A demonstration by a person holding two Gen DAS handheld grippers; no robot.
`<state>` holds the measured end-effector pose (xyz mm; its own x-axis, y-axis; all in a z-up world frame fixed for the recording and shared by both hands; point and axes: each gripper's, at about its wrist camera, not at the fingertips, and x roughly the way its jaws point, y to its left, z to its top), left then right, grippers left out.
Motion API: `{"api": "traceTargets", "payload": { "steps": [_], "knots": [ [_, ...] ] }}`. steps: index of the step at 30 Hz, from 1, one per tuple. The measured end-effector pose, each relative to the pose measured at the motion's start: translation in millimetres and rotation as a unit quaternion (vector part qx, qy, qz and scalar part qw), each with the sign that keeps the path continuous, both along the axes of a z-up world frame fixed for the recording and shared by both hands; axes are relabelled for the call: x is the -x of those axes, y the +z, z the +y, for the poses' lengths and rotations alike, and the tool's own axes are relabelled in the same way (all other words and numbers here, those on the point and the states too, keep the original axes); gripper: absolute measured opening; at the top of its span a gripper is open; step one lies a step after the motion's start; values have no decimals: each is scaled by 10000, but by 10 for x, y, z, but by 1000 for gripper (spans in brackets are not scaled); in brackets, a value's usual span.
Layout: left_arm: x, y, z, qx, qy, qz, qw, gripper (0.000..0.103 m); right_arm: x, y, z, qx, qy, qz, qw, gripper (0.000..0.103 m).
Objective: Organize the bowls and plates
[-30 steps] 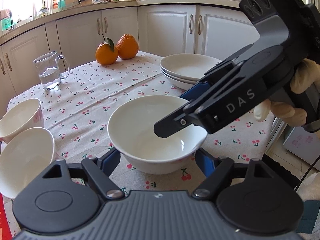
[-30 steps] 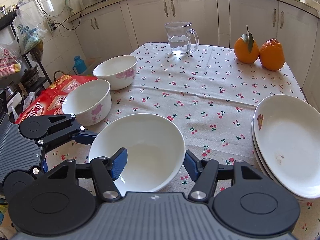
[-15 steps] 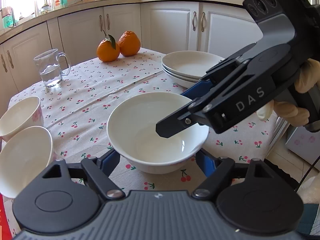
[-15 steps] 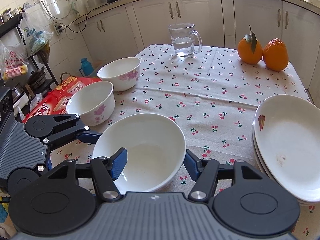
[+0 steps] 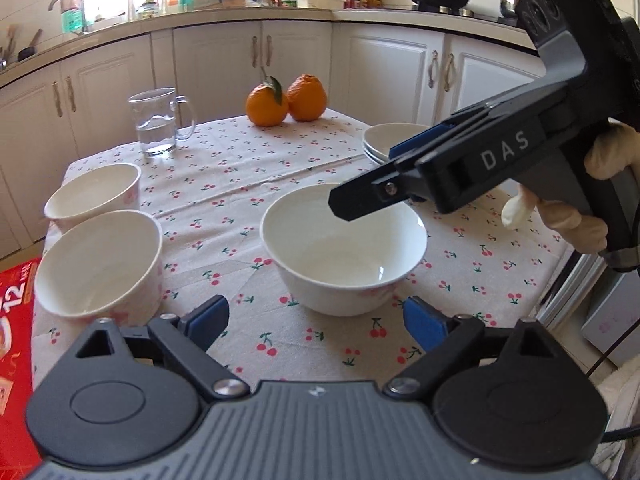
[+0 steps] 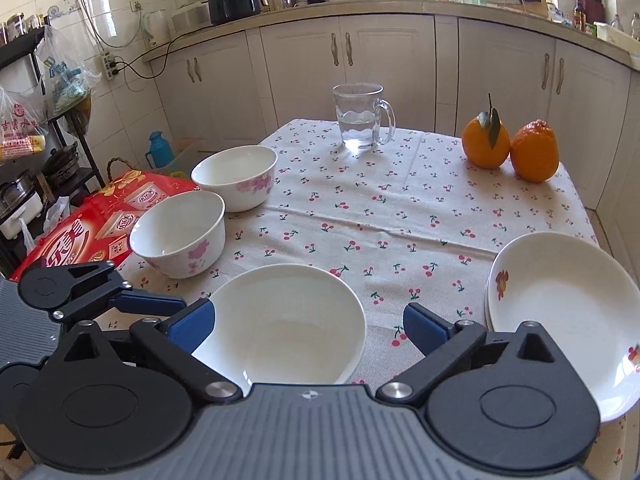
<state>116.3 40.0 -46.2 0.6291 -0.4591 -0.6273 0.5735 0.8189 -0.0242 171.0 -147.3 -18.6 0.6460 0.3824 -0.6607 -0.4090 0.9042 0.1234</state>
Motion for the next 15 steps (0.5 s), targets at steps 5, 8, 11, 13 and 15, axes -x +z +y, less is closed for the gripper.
{"api": "traceTargets", "payload": {
  "steps": [5,8,11,13,15],
  "knots": [
    [4,-17,224,-210,776,-95,9967,94,-67,68,266,456,153,-185,9987,103],
    [-55,-25,381,-277,1120,-103,9933,94,-117,86,424,479,397,-237,9978,103],
    [-126,-30,494,-378,1374,-174,9896,94,-187,96,564,422,617,-227,9969,103],
    [-179,-39,546,-396,1498,-206,9877,94,-246,104,662,452,725,-217,9961,103],
    [-210,-57,601,-388,1588,-234,9863,94,-299,107,754,473,831,-210,9952,103]
  ]
}}
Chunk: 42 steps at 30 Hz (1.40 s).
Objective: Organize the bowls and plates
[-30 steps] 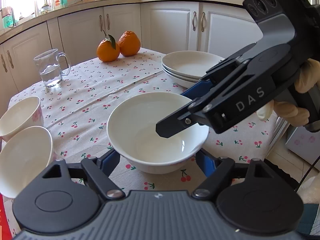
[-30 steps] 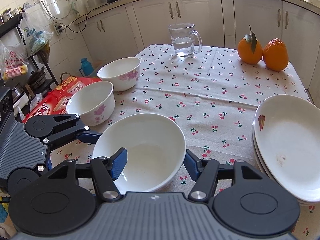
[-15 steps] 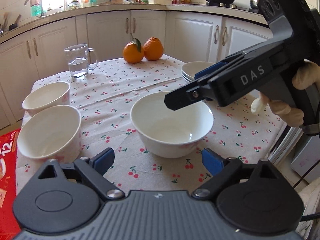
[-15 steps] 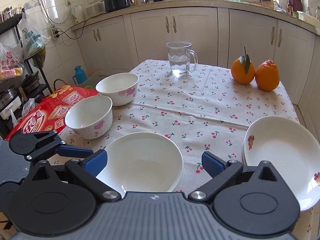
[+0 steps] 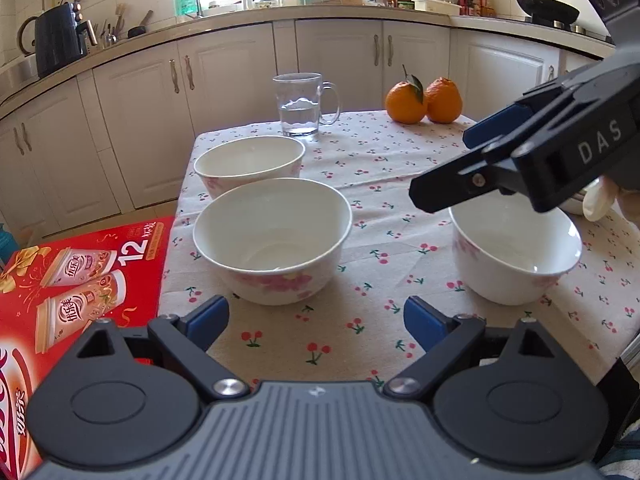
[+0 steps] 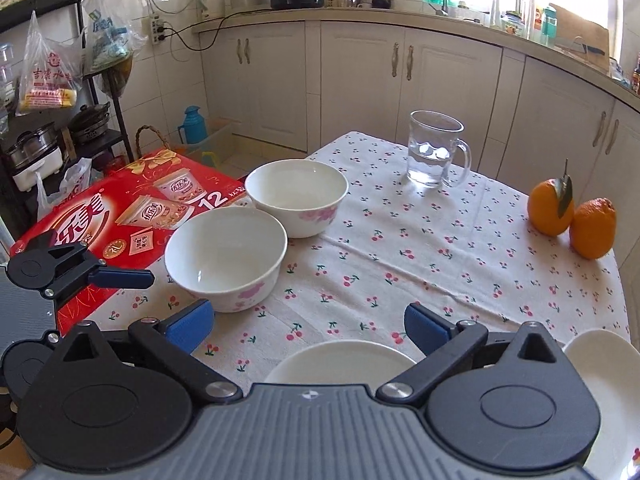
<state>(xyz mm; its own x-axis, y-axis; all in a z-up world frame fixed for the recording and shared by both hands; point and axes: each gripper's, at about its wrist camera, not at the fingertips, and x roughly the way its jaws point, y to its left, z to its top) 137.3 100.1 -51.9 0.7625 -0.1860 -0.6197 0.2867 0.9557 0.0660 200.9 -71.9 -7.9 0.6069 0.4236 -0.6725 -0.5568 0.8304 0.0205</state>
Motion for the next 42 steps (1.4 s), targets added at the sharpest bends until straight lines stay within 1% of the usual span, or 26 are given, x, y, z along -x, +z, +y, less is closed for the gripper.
{"api": "traceTargets", "payload": {
  "steps": [4,7,9,12,14,16,17,27,29,31,38,42],
  "knots": [
    [-54,-34,26,-50,60,-59,10000,94,-107,4,195,48,249,34,9997,102],
    [-116,-57,36,-113,75,-79,9999,94,-208,2,334,-26,436,120,9990,100],
    [-148,-61,54,-134,90,-110,9998,94,-306,-32,418,-95,509,268,9983,96],
    [-194,-67,92,-17,67,-98,9999,94,-431,-98,513,-124,596,442,9972,91],
    [-223,-80,103,51,12,-74,10000,94,-500,-145,577,-71,631,525,9966,87],
    [-244,-90,98,48,-37,-87,9999,94,-561,-185,624,-16,683,573,9960,87],
    [-244,-94,95,48,-94,-109,9999,94,-595,-204,642,-3,686,611,9958,84],
    [-333,-115,109,-3,-211,-185,9996,94,-857,-336,747,-186,783,1017,9916,75],
    [-349,-123,129,60,-280,-200,9994,94,-882,-358,758,-200,775,1042,9913,71],
    [-365,-126,144,81,-280,-205,9994,94,-906,-377,761,-257,798,1091,9905,71],
    [-401,-99,191,173,-261,-329,9990,93,-936,-409,762,-387,803,1182,9890,64],
    [-422,-104,221,274,-292,-358,9986,92,-930,-417,761,-395,811,1181,9889,63]
  ]
}}
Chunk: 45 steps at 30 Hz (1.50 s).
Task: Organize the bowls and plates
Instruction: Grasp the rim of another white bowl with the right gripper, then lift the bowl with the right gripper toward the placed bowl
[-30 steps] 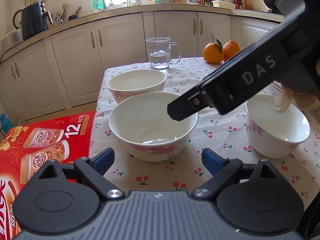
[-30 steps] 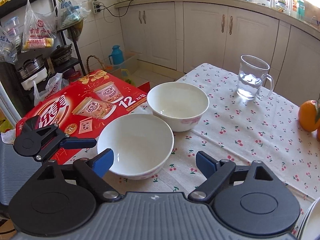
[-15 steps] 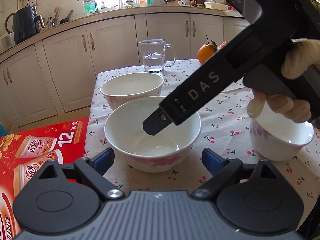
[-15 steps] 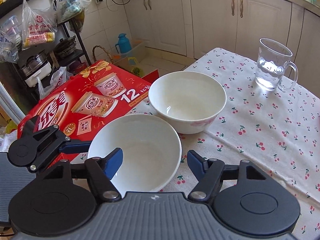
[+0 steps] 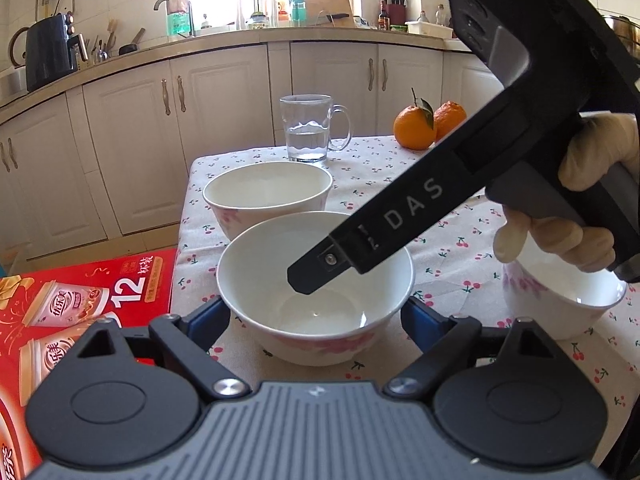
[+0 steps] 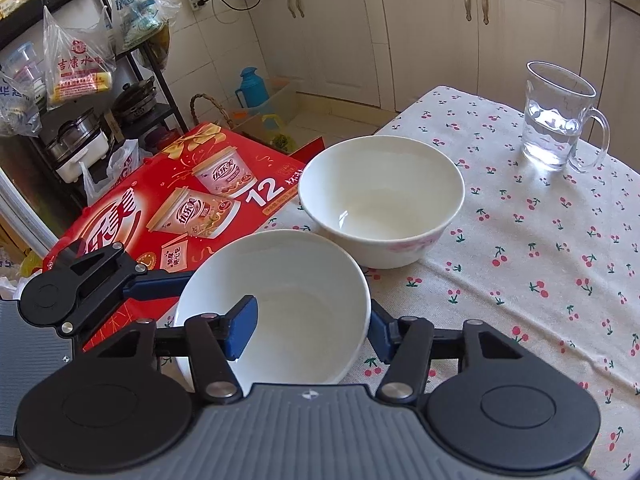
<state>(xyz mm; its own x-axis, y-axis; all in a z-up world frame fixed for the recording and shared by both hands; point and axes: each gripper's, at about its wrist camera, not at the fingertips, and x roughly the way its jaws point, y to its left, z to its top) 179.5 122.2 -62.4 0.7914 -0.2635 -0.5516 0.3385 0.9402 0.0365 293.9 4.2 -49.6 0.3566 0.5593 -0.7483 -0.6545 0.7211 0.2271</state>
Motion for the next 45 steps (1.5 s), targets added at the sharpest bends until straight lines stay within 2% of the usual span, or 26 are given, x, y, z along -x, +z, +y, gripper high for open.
{"api": "traceTargets", "payload": {
  "steps": [9,19,36,45],
  "knots": [
    [3,36,-20,-72,-25,53,10000,91,24,14,-1,-17,-26,4,10000,63],
    [197,232,-137,-81,-128,41,9999,92,200,193,-182,-229,-17,-14,9997,63],
    [546,562,-684,-113,-710,-259,9971,92,761,583,-877,-380,-432,-378,9976,63],
    [591,543,-995,-28,-1108,-235,9936,92,998,650,-1292,-328,-802,-518,9949,63]
  ]
}}
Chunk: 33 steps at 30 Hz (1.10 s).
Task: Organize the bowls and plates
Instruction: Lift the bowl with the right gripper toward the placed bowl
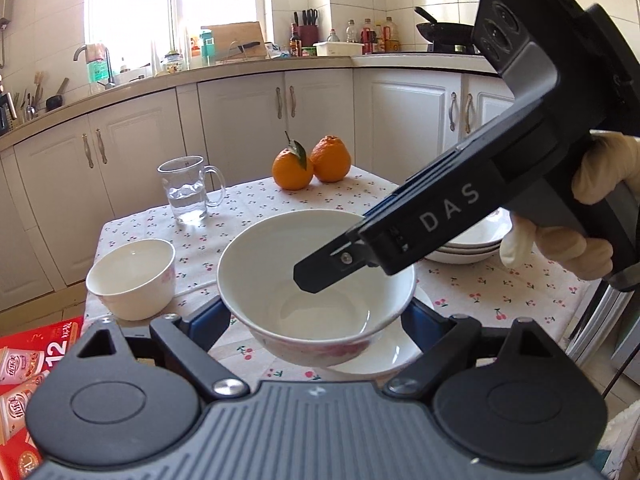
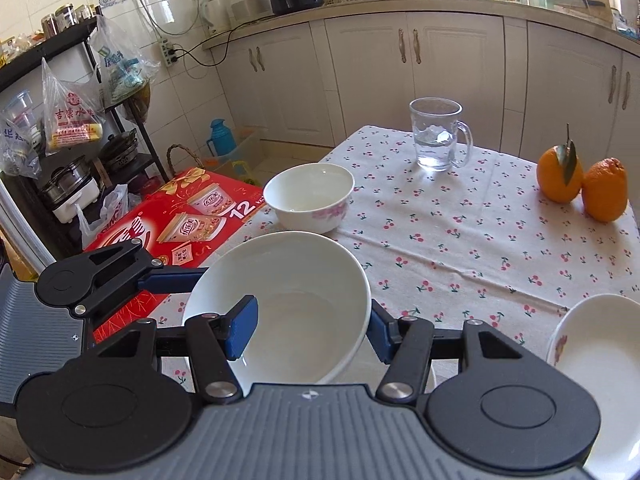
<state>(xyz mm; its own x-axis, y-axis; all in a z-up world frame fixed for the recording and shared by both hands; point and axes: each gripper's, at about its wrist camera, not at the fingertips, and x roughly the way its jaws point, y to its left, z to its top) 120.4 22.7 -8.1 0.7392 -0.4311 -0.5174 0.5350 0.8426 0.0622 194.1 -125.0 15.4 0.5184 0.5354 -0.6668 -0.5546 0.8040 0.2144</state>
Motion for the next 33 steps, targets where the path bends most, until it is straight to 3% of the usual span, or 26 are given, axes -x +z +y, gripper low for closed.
{"api": "traceTargets", "payload": {
  "steps": [12,33],
  "knots": [
    [-72,-171,-231,-117,-164,268,9994,92,50,-171,-274,65,-320,125,9994,64],
    [-150,-268,-242,-48,-210,533,9983,92,-12,-342,-288,169,-348,236,9990,65]
  ]
}}
